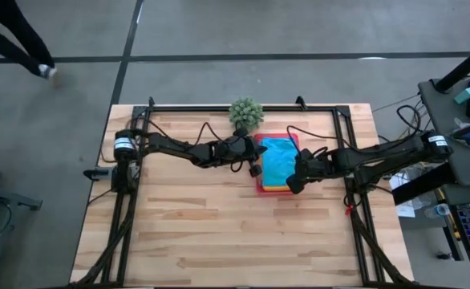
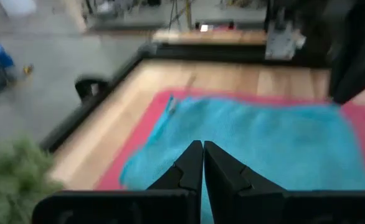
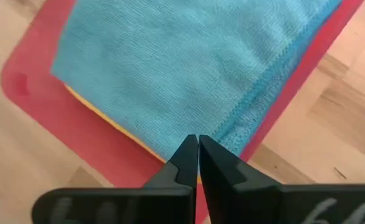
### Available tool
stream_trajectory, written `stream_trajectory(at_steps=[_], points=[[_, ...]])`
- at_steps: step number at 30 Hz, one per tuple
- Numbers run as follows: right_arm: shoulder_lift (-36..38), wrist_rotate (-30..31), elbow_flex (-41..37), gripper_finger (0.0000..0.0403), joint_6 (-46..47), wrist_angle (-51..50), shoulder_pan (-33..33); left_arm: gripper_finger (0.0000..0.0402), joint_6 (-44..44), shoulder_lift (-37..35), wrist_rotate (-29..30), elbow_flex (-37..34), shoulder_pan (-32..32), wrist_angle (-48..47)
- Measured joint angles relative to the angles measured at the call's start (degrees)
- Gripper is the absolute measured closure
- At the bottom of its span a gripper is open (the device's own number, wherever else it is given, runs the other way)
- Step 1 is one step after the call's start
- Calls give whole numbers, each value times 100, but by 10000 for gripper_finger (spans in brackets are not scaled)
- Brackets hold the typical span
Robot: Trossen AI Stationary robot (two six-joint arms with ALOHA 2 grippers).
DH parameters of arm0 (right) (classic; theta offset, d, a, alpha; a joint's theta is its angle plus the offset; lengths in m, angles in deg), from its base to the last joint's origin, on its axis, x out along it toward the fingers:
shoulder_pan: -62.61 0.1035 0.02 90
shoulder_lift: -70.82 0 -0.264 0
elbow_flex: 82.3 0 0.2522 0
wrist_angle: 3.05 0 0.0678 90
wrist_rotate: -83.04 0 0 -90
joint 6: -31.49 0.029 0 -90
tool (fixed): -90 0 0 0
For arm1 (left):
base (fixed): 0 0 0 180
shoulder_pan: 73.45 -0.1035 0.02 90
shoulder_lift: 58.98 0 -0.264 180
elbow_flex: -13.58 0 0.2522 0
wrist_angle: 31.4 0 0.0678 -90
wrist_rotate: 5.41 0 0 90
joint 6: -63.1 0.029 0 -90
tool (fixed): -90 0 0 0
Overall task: Fold microfiber towels
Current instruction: Put the blue towel into the red bin
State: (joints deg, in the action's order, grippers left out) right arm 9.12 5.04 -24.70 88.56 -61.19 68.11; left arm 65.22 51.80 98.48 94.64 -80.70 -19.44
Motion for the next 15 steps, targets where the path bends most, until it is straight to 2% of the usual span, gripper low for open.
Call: stream_trajectory(at_steps=[5, 10, 15], points=[[-475, 0, -10, 394, 146, -30, 0, 401, 319, -546, -9, -107, 72, -170], [-943, 1, 29, 394, 137, -25, 0, 401, 429, -949, -7, -114, 88, -738], [-940, 4, 222, 394, 23, -60, 0, 401, 436, -1256, -13, -158, 236, -1149]])
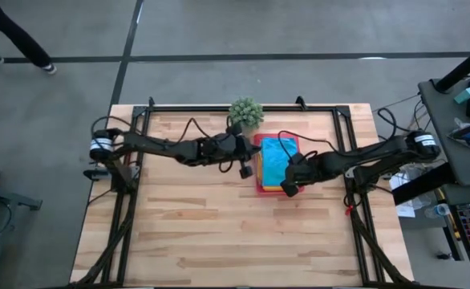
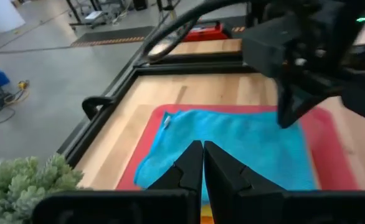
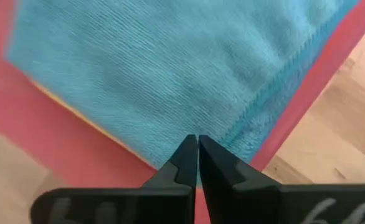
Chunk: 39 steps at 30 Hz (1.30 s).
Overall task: Fold microfiber towels
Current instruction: Put the blue towel into the red bin, then return to Home Position
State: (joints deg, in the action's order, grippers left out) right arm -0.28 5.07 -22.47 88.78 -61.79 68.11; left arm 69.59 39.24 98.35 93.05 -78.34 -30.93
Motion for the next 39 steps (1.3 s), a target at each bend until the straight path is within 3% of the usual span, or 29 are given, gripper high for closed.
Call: stream_trajectory(at_steps=[8, 11, 15, 19, 25, 28, 39], points=[[760, 739, 99, 394, -926, 135, 240, 401, 48, -1158, 0, -929, 391, 40], [1124, 1177, -86, 394, -2073, 819, 390, 401, 38, -1684, 0, -1456, 536, 136], [1491, 1564, -539, 394, -4138, 2536, 476, 401, -10, -2342, -2, -2045, 677, 224], [1638, 905, -1007, 394, -5834, 4089, 470, 401, -15, -2896, -4, -2503, 786, 214], [1678, -289, -1639, 394, -6612, 5865, 385, 401, -25, -3614, -7, -3062, 907, 264], [1692, -599, -1915, 394, -6744, 6414, 298, 401, -29, -4002, -5, -3416, 970, 224], [2313, -755, -2367, 394, -6907, 6576, -133, 401, -28, -5245, -15, -4508, 1022, 631]])
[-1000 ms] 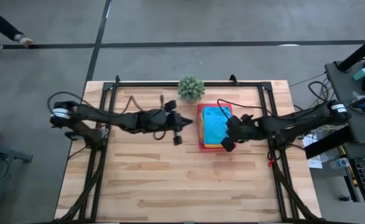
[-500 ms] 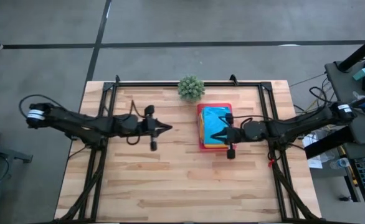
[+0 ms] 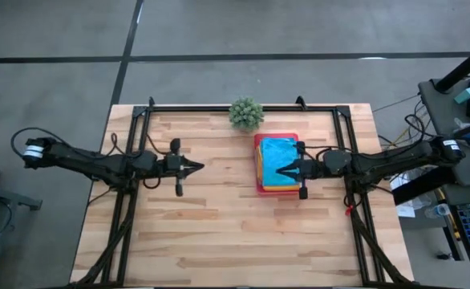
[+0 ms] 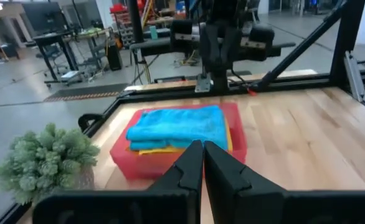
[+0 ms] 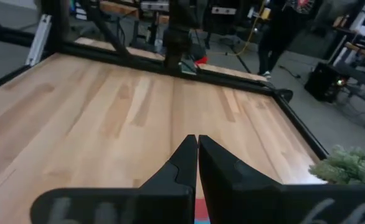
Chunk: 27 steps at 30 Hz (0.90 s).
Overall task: Fold microfiber towels
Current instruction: Return to Home Position
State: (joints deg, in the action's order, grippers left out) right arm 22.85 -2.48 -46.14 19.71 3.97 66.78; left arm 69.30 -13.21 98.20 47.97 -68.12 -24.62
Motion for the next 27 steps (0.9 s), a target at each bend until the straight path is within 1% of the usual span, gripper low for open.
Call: stream_trajectory(at_steps=[2, 7, 17, 27], points=[[183, -147, -100, 394, -46, -50, -72, 401, -1, -163, 0, -178, 0, 210], [682, -343, -384, 394, -26, -8, -187, 401, -118, -659, 2, -575, -2, 339], [1835, -361, -1054, 394, 171, 98, -208, 401, -285, -1525, 11, -1211, 0, 301], [2741, -349, -1679, 394, 300, 96, -208, 401, -294, -2158, 15, -1866, 0, 642]])
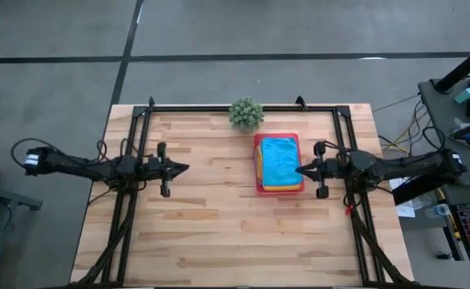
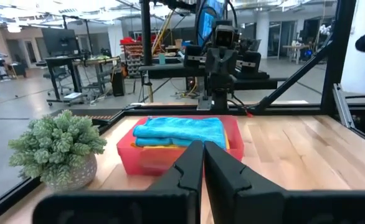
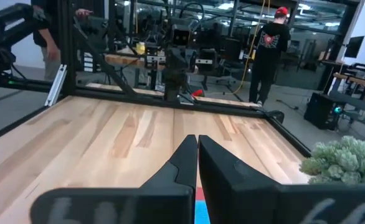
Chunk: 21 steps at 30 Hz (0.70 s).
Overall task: Fold microfiber towels
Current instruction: Return to Home Position
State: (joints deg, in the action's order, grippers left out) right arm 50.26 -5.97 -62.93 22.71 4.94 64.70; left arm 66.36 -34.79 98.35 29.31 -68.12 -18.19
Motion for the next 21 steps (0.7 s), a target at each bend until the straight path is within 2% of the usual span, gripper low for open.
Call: stream_trajectory(at_steps=[8, 21], points=[[700, 43, -450, 394, 151, -136, 0, 401, 4, -643, 2, -148, 0, -109], [1972, 45, -418, 394, 131, -1740, 0, 401, 7, -1252, 2, -157, 0, -703]])
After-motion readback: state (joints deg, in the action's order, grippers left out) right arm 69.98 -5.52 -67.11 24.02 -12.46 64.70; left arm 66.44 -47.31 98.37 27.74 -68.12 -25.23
